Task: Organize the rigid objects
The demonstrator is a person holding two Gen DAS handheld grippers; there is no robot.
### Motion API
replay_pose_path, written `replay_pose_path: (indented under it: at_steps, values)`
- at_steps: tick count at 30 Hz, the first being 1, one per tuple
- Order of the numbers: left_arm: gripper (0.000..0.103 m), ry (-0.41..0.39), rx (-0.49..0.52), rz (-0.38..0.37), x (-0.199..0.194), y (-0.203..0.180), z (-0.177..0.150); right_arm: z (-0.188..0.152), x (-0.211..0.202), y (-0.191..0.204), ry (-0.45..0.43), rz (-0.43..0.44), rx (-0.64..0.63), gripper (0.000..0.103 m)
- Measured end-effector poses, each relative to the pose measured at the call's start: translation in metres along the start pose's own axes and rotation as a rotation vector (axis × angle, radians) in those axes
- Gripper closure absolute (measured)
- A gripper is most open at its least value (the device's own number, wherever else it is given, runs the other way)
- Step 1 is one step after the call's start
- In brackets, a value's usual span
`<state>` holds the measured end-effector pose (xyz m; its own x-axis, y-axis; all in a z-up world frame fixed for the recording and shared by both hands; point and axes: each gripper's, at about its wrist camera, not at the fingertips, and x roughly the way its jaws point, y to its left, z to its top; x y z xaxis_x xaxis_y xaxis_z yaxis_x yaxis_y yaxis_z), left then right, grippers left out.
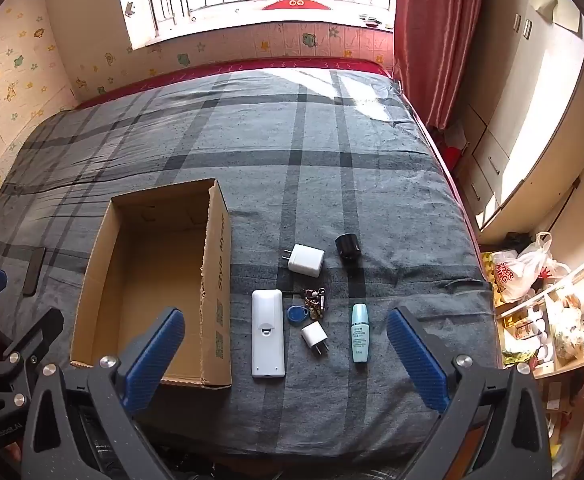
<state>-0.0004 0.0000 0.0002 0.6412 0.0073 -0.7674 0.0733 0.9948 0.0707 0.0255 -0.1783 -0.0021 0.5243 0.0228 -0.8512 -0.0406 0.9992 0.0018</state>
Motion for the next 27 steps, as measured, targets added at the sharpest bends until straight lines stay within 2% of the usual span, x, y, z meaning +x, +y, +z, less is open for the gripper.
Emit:
replay_pose_path:
  at_steps: [27]
  values:
    - [0.000,0.001,-0.021,-0.003,-0.001,0.010,-0.002,0.001,-0.001,0.007,-0.007,-0.009,-0.015,0.000]
